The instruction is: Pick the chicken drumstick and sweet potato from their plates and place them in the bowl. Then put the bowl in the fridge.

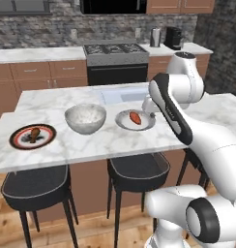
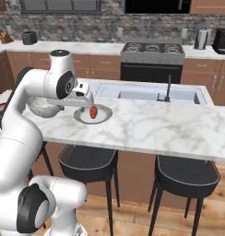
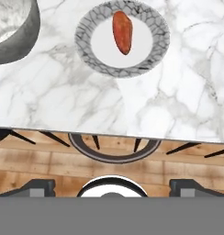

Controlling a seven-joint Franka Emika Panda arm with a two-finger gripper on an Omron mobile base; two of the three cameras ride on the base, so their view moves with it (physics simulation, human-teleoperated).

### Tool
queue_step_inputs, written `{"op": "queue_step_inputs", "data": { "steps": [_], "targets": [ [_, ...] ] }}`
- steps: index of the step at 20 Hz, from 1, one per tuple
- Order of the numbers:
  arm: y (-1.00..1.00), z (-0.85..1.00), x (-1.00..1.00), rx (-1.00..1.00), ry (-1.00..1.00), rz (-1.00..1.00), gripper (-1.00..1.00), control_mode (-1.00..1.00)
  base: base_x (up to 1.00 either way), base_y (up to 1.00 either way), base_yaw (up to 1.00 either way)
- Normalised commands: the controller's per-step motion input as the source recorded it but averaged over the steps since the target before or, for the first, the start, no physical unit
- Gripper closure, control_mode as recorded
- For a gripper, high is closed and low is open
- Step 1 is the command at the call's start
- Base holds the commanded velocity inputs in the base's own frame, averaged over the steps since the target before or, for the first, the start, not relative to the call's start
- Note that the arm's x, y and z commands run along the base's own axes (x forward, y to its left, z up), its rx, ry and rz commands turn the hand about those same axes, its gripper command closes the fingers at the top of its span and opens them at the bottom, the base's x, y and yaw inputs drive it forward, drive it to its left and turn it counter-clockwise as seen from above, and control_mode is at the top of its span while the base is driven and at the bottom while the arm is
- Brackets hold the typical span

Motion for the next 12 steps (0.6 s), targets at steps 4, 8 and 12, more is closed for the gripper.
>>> {"op": "queue_step_inputs", "data": {
  "steps": [4, 8, 12],
  "targets": [
    [0.00, 0.00, 0.00, 0.00, 0.00, 0.00, -1.00, 1.00, 0.06, 0.64, -0.04],
    [0.00, 0.00, 0.00, 0.00, 0.00, 0.00, -1.00, 1.00, 0.16, 0.64, -0.01],
    [0.00, 0.00, 0.00, 0.00, 0.00, 0.00, -1.00, 1.00, 0.27, 0.55, -0.01]
  ]
}}
